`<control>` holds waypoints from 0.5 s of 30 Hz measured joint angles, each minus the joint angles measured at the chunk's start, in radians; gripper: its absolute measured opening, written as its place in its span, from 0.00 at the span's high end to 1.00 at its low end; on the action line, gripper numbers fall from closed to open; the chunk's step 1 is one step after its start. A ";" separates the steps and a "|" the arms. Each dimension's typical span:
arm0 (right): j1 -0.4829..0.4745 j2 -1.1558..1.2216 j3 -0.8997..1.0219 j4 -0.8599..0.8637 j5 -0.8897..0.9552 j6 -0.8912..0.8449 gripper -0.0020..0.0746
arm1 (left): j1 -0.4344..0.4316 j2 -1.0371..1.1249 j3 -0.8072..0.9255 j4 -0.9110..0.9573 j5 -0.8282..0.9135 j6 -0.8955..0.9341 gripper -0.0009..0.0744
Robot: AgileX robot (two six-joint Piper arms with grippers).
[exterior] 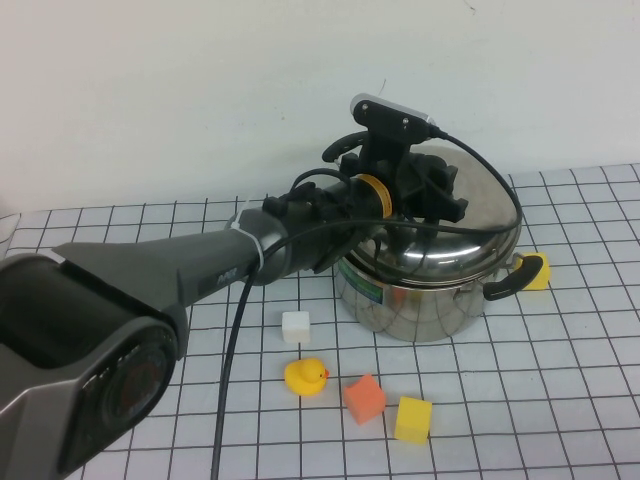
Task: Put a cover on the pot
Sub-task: Place the pot lid on the pot
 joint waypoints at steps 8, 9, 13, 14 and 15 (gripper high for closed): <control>0.000 0.000 0.000 0.000 0.000 0.000 0.96 | 0.000 0.004 -0.002 0.000 0.003 0.019 0.56; 0.000 0.000 0.000 0.000 0.000 0.000 0.96 | 0.000 0.004 -0.002 0.000 0.003 0.019 0.56; 0.000 0.000 0.000 0.000 0.000 0.000 0.96 | 0.000 0.004 -0.002 0.000 0.005 0.019 0.56; 0.000 0.000 0.000 0.000 0.000 0.000 0.96 | 0.000 0.004 -0.002 0.000 0.007 0.021 0.56; 0.000 0.000 0.000 0.000 0.000 0.000 0.96 | 0.000 0.002 -0.002 0.000 0.012 0.021 0.56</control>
